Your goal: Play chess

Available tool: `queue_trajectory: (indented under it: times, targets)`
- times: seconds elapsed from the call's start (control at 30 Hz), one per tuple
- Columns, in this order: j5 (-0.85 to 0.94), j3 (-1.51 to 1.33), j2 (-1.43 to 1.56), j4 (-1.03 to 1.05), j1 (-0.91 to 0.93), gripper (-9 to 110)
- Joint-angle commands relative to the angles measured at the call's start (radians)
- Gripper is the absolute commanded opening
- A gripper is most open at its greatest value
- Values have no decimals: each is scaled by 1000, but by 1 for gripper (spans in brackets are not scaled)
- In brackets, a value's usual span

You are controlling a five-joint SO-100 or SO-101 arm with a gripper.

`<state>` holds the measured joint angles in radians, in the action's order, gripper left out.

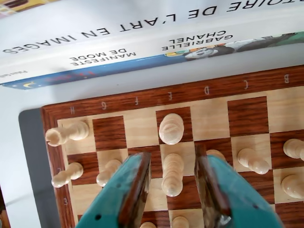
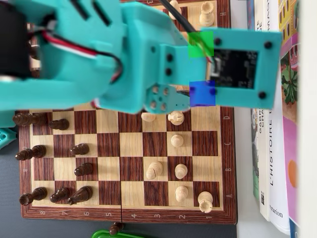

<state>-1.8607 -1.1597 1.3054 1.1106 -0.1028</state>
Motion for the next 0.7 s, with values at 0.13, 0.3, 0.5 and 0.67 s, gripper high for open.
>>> queue_trajectory:
  times: [0.13,0.3,0.5,0.67]
  targets:
    - [-8,77,-38,3,21,15]
    - [-9,77,-48,2,12,15]
    - [-11,77,-80,-6,3,15]
    - [-12,94,-98,-8,0,15]
